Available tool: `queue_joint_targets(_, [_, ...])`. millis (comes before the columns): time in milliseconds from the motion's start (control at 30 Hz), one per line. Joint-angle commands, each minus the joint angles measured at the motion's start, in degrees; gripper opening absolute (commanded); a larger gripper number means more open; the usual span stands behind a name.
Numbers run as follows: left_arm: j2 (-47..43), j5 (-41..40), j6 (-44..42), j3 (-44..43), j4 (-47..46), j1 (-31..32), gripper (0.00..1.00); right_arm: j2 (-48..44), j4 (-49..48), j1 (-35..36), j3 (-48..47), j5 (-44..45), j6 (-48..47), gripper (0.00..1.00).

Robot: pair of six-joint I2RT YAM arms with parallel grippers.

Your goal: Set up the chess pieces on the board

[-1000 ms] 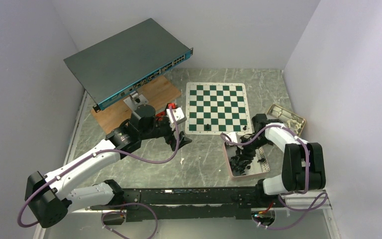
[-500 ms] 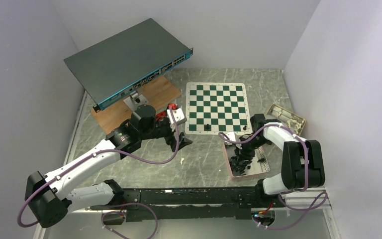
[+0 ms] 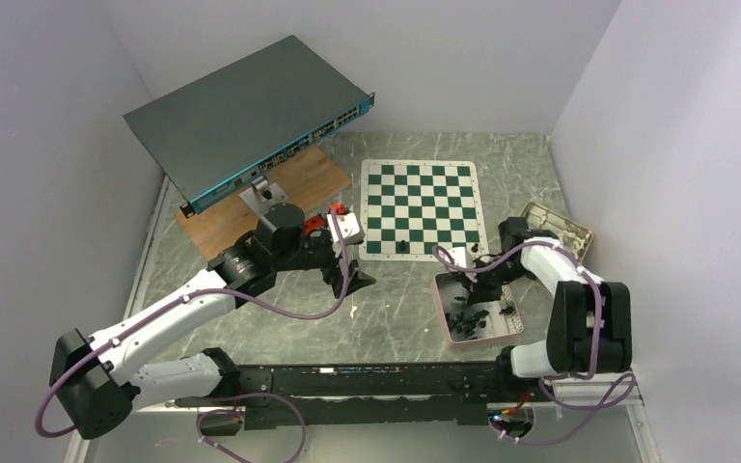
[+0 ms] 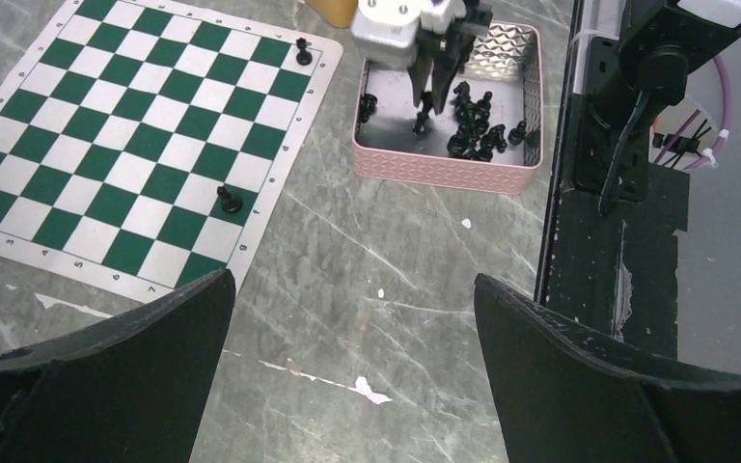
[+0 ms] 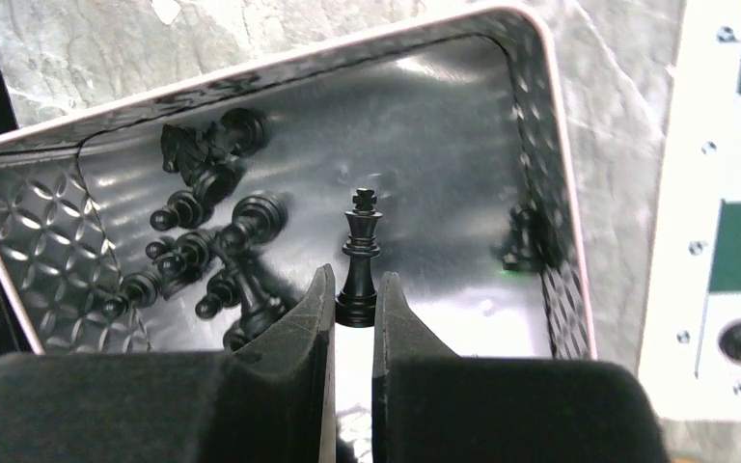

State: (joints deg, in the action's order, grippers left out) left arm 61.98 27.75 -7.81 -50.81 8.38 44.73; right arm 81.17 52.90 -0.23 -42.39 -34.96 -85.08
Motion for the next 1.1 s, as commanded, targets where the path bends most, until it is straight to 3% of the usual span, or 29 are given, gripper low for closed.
queue_joint_targets(0, [0.0,2.7,0.9,-2.2,-2.1,0.3,1.0,-5.5,4.6,-4.2,-2.4,-4.9,-2.3,0.0])
queue_joint_targets(167, [-0.7,2.5,6.3,-2.0,-5.4,0.2,1.0,-9.1,8.0,-5.7,-5.0,-10.3,0.6,0.0])
queue_joint_targets(400, [0.2,-1.3,33.7,1.4,-20.5,0.3,1.0,-16.7,10.9,-5.7,-5.5,-24.9,-2.2,0.0])
queue_joint_targets(533, [2.2,-6.4,52.4,3.4,-28.2,0.4,1.0,-21.7,6.3,-5.7,-4.2,-35.0,4.1,0.0])
queue_joint_targets(633, [4.5,-12.1,62.0,2.5,-27.5,1.7,0.99,-20.7,5.0,-5.8,-5.8,-41.3,9.2,0.0])
queue_joint_targets(700, [6.4,-16.7,67.0,-0.1,-22.0,2.8,0.99,-19.6,3.5,-5.7,-6.9,-44.4,16.7,0.0])
queue_joint_targets(833, [10.7,-19.5,70.6,-5.3,-15.2,4.0,0.95,-16.3,5.6,-5.7,-8.7,-49.6,21.6,0.0])
queue_joint_targets(967, [14.4,-16.4,69.1,-6.6,-19.9,5.0,0.87,-13.9,6.4,-5.7,-9.2,-50.6,23.4,0.0])
queue_joint_targets(1067, [17.5,-9.7,64.2,-6.1,-27.2,5.3,0.84,-13.4,6.5,-5.7,-9.2,-51.4,24.1,0.0])
